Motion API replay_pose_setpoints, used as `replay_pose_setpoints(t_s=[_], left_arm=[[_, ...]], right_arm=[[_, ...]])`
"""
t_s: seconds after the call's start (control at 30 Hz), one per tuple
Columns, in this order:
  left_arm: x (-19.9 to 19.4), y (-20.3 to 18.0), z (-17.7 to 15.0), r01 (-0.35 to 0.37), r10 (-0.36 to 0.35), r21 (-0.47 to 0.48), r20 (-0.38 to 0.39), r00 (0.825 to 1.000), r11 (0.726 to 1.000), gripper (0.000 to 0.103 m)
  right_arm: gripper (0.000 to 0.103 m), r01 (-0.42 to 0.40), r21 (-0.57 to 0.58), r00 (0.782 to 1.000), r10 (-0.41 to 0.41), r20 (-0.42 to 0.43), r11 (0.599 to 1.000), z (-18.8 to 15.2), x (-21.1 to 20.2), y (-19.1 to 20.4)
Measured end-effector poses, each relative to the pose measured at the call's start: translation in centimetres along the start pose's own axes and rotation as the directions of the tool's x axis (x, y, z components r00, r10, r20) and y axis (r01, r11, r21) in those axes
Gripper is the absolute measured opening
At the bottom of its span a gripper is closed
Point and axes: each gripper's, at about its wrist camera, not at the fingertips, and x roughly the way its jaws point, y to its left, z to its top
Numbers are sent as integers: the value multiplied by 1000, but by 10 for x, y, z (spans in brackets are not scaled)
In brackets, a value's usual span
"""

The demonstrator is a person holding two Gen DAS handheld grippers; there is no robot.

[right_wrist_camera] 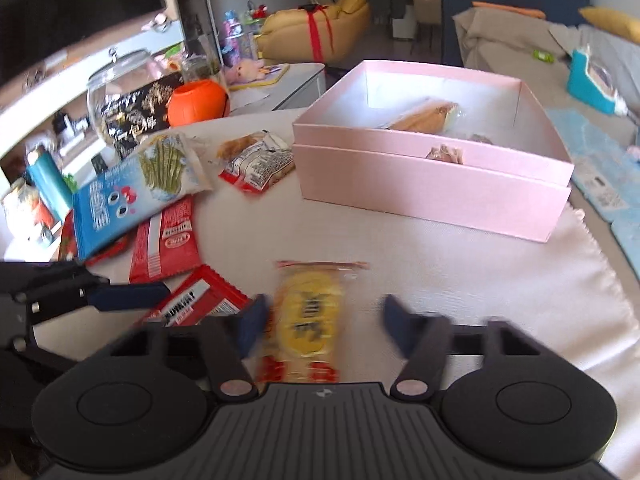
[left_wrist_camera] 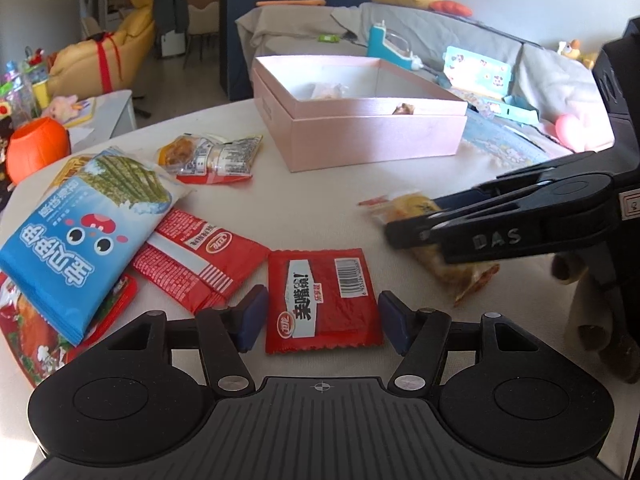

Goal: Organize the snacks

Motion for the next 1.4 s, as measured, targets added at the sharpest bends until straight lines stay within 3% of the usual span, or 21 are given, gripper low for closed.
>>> replay_pose_setpoints(t_s=[0.1,0.23,0.4,0.43,0.53,0.57,0.63,0.77,0.83,0.93,1.0,1.07,1.13,1.2,1.3,1.4], left_arm=[[0,0,3,-3,3,-17,-11,1000,1000,67],[1,4,5,10,-11,-38,-24,1000,999,66],[4,9,9,27,-28,-49,-23,999,998,63],[5,10,10,16,-17,-55,-21,1000,998,57],[1,14,17,14,-15,-94,-7,1000,995,20],[-2,16,20,24,-24,-105,5,1000,994,13],[-6,16,27,20,-17,-101,34,999,995,13],[-4,11,34,34,-33,-87,17,999,996,17],[-1,5,33,51,-51,-78,1,999,996,19],[4,-15,30,38,-38,13,-28,999,999,21],[8,-29,26,25,-20,82,-58,998,996,23],[9,-38,22,8,0,152,-52,999,988,24],[9,-42,21,9,0,176,-52,999,984,25],[12,-39,23,42,-32,151,-65,997,988,37],[14,-43,24,62,-51,157,-71,996,986,47],[15,-47,23,61,-50,177,-68,996,982,50]], right_arm=[[38,19,21,1000,-19,-2,1000,-4,-7,-11],[38,106,42,994,-106,2,993,-12,-18,-32],[35,152,60,988,-152,9,987,-21,-30,-49],[34,154,62,988,-155,13,986,-21,-31,-51],[34,139,83,989,-143,38,987,-22,-40,-55],[34,132,88,989,-137,51,987,-22,-43,-56],[34,117,98,989,-125,81,988,-20,-52,-58],[34,102,103,986,-114,124,989,-16,-61,-63],[34,107,106,986,-119,119,989,-18,-58,-63],[35,109,113,990,-118,81,988,-23,-44,-61],[42,121,114,990,-128,59,986,-26,-35,-60],[59,127,112,989,-133,57,986,-29,-29,-58],[67,135,102,987,-142,72,986,-32,-26,-56],[71,145,84,985,-151,80,986,-34,-23,-53],[75,161,51,983,-165,77,986,-35,-21,-46],[77,162,46,983,-165,76,986,-35,-21,-46]])
